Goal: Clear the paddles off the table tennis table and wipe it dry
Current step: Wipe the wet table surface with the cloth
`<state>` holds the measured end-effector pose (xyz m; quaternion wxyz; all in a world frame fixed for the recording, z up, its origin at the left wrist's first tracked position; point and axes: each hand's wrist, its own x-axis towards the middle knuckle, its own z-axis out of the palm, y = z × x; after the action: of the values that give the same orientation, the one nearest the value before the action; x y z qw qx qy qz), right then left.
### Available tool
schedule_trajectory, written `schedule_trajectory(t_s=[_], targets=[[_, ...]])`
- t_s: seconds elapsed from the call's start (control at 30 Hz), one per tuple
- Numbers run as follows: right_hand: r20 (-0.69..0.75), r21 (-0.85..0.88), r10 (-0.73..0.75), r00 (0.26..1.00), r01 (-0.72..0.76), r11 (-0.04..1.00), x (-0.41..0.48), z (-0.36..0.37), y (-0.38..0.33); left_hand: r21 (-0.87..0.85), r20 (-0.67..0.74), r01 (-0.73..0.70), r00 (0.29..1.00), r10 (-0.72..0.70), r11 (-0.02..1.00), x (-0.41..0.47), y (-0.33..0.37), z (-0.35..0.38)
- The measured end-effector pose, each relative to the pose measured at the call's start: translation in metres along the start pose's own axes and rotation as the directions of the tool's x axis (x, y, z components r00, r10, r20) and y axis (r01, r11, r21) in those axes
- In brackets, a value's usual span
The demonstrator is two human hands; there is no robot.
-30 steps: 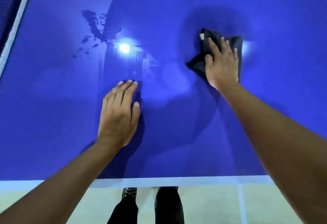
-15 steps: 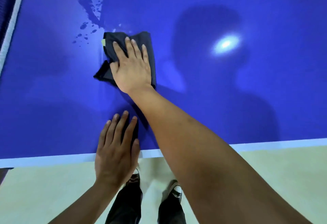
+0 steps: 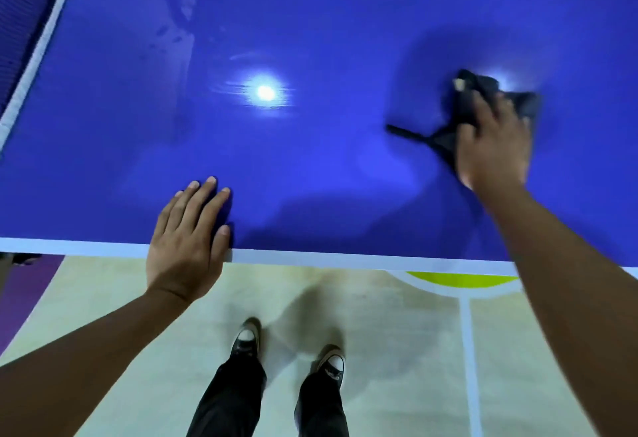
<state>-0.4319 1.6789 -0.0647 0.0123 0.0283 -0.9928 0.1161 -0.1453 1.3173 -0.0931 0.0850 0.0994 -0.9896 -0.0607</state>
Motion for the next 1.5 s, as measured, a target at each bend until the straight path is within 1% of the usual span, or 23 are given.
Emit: schedule_trajectory(t_s=[0.1, 0.17, 0.23, 0.33, 0.4, 0.47, 0.6, 0.7, 0.77, 0.83, 0.93, 1.0, 1.07, 1.13, 1.23, 1.3, 1.37, 1.4, 1.43, 1.5], targets=[[-0.014, 0.028, 0.162, 0.987, -0.162, 0.986, -0.013, -0.011, 0.044, -0.010, 0.005, 0.010, 1.000, -0.010, 1.000, 0.000, 0.003, -0.003], [-0.018, 0.026, 0.199, 0.980, -0.199, 0.980, -0.014, -0.011, 0.043, -0.029, 0.022, 0.026, 0.999, -0.025, 0.999, 0.000, 0.005, -0.005], [-0.018, 0.017, 0.195, 0.981, -0.194, 0.981, -0.014, -0.010, 0.033, -0.061, 0.049, 0.042, 0.998, -0.039, 0.997, -0.001, 0.003, -0.007], [-0.010, 0.005, 0.102, 0.995, -0.102, 0.995, -0.027, -0.004, 0.009, -0.164, 0.063, 0.012, 0.998, -0.002, 0.986, 0.000, -0.003, -0.010], [-0.001, -0.008, -0.008, 1.000, 0.008, 1.000, -0.043, 0.004, -0.028, -0.254, 0.036, -0.025, 0.999, 0.036, 0.967, -0.005, -0.010, -0.014], [0.026, -0.023, -0.113, 0.993, 0.113, 0.993, -0.059, 0.017, -0.079, -0.293, 0.018, -0.025, 0.999, 0.032, 0.956, -0.020, -0.018, -0.021], [0.080, -0.011, -0.274, 0.958, 0.276, 0.961, -0.102, 0.047, -0.193, -0.245, -0.008, 0.043, 0.999, -0.047, 0.969, -0.066, -0.058, -0.031], [0.110, -0.006, -0.386, 0.916, 0.389, 0.921, -0.149, 0.066, -0.274, -0.202, -0.009, 0.088, 0.996, -0.091, 0.975, -0.089, -0.099, -0.038], [0.129, 0.009, -0.461, 0.878, 0.464, 0.886, -0.184, 0.077, -0.319, -0.186, 0.020, 0.070, 0.998, -0.067, 0.980, -0.097, -0.112, -0.041], [0.145, 0.028, -0.504, 0.851, 0.506, 0.862, -0.218, 0.085, -0.356, -0.181, 0.044, 0.024, 0.999, -0.016, 0.983, -0.101, -0.120, -0.044], [0.158, 0.052, -0.485, 0.860, 0.483, 0.874, -0.240, 0.088, -0.384, -0.183, 0.046, 0.001, 0.999, 0.008, 0.983, -0.102, -0.126, -0.045], [0.163, 0.074, -0.490, 0.856, 0.485, 0.872, -0.239, 0.085, -0.381, -0.179, 0.046, -0.008, 0.999, 0.016, 0.984, -0.102, -0.125, -0.044], [0.148, 0.092, -0.512, 0.846, 0.504, 0.859, -0.235, 0.082, -0.364, -0.181, 0.058, 0.010, 0.998, 0.001, 0.983, -0.102, -0.121, -0.043], [0.114, 0.121, -0.474, 0.873, 0.461, 0.879, -0.228, 0.077, -0.335, -0.194, 0.079, 0.048, 0.996, -0.033, 0.980, -0.102, -0.118, -0.042], [0.032, 0.103, -0.303, 0.953, 0.298, 0.949, -0.216, 0.064, -0.264, -0.204, 0.097, 0.086, 0.993, -0.067, 0.975, -0.100, -0.112, -0.043], [0.015, 0.062, -0.139, 0.990, 0.138, 0.988, -0.206, 0.052, -0.203, -0.226, 0.110, 0.120, 0.989, -0.097, 0.967, -0.096, -0.107, -0.044], [0.032, 0.047, 0.026, 0.999, -0.028, 0.998, -0.193, 0.039, -0.151, -0.245, 0.108, 0.175, 0.982, -0.153, 0.954, -0.096, -0.100, -0.046], [0.050, 0.052, 0.086, 0.995, -0.088, 0.995, -0.185, 0.034, -0.134, -0.248, 0.102, 0.195, 0.979, -0.174, 0.949, -0.097, -0.097, -0.047], [0.062, 0.060, 0.126, 0.990, -0.130, 0.990, -0.179, 0.031, -0.122, -0.253, 0.100, 0.207, 0.977, -0.187, 0.945, -0.097, -0.094, -0.047], [0.047, 0.060, 0.158, 0.986, -0.161, 0.985, -0.171, 0.030, -0.115, -0.263, 0.108, 0.221, 0.974, -0.199, 0.939, -0.097, -0.090, -0.049]])
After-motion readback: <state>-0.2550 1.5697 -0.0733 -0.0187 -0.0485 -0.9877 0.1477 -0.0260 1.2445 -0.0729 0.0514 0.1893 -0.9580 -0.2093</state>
